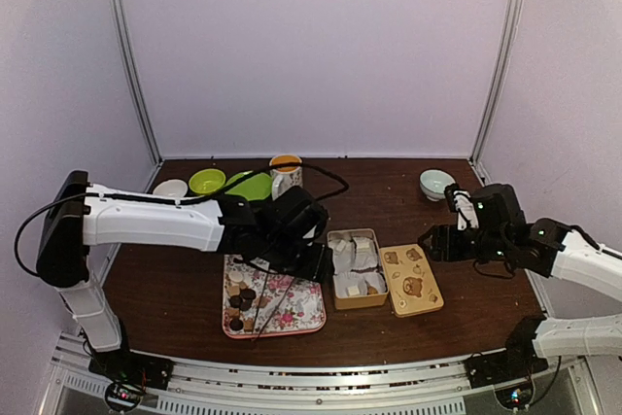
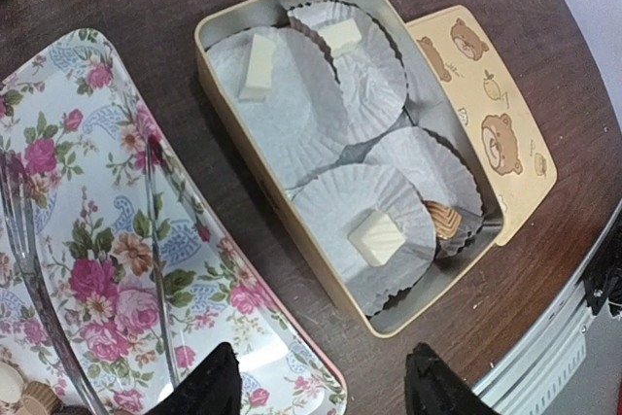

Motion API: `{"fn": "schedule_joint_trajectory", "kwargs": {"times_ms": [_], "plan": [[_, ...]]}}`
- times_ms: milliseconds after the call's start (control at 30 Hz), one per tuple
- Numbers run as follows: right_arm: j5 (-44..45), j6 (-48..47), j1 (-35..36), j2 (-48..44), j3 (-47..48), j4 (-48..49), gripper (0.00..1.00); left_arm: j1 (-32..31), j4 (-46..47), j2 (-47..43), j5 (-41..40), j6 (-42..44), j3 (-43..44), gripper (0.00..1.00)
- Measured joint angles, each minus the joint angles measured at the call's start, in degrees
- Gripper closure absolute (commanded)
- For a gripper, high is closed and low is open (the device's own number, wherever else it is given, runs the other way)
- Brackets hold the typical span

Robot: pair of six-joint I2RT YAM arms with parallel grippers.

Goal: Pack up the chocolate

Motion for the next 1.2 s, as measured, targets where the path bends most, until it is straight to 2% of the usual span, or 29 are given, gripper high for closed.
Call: {"fn": "schedule_joint_trajectory", "kwargs": {"times_ms": [333,400,533,667,833,933,1200], "plan": [[-5.68,4.13,8.24,2.97,-2.45,1.29,0.32,0.28,-1.05,-0.55,-1.05,3.06,1.16,0.42],[-6.19,4.94,10.03,4.20,-3.91,2.14,0.37,0.31,-1.55,-1.33,-1.66,3.65,1.14,0.42],[-6.40,6.67,13.44,7.76,-6.27,2.95,0.55,0.46,-1.99,-4.46,-3.08,4.61,0.79,0.42],[-6.29,7.69,15.58,10.95,-6.43,4.04,0.68,0.85,-2.23,-7.89,-4.26,5.29,0.04,0.42],[-5.99,7.91,16.52,15.65,-5.88,6.01,0.70,1.36,-2.89,-9.73,-5.25,6.19,-0.81,0.42],[-5.55,7.74,16.76,19.39,-4.28,6.91,0.74,1.44,-3.39,-10.34,-5.90,6.84,-1.31,0.42],[-4.35,6.71,16.96,29.99,3.67,9.35,0.79,2.82,-4.44,-13.33,-6.62,8.09,-2.67,0.42]]}}
